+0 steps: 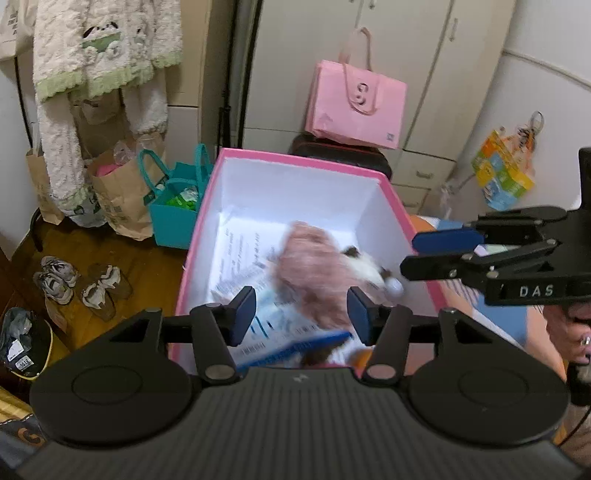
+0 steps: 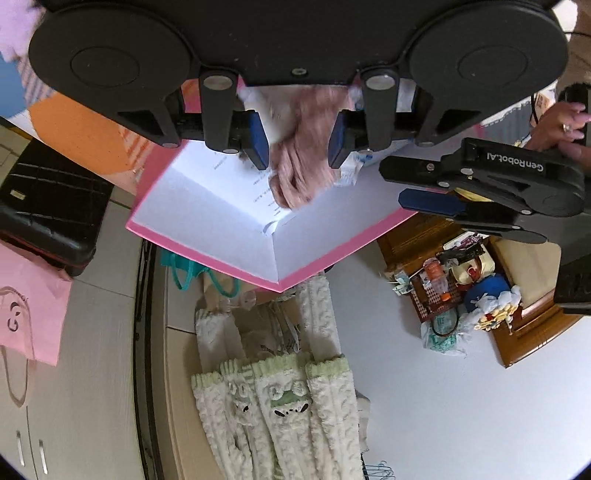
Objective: Organize soft objects
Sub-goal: 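Open the right gripper dropping the scrunchie while the left releases the carton, then move both tools back toward the lavender plush toy on the bed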
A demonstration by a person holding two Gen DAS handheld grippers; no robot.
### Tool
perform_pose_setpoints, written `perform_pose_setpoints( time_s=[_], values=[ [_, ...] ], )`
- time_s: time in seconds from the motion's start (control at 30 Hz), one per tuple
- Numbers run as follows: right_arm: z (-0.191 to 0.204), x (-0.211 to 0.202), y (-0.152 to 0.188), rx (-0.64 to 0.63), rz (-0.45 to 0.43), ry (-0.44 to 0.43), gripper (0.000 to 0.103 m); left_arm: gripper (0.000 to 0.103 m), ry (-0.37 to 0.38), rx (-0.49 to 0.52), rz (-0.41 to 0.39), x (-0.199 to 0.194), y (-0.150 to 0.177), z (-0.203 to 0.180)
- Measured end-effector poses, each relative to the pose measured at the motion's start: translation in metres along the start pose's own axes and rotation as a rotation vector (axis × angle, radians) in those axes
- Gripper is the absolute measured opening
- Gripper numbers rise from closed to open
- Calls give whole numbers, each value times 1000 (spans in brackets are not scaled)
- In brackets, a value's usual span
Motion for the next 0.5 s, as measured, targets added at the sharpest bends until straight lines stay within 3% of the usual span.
perform_pose_setpoints(
  time_s=[0.2,0.33,0.5],
  values=[
    [14,-43,6,-43,-28,32,42,58,28,31,6,-29,1,-19],
    [20,-75,13,-72,-36,50,43,66,44,48,-6,-48,5,-34],
    [29,-113,28,-130,-44,44,45,66,78,40,40,-58,18,-49]
  ],
)
Point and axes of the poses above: each gripper's, at about its wrist camera, not at the fingertips, and x roughly the way its jaws point, z to its left, y to its underside, the point moved 2 cm from there along x, roughly the way its jaws point, and after that the axes turned 10 degrees about -z, right-handed, at the moved point
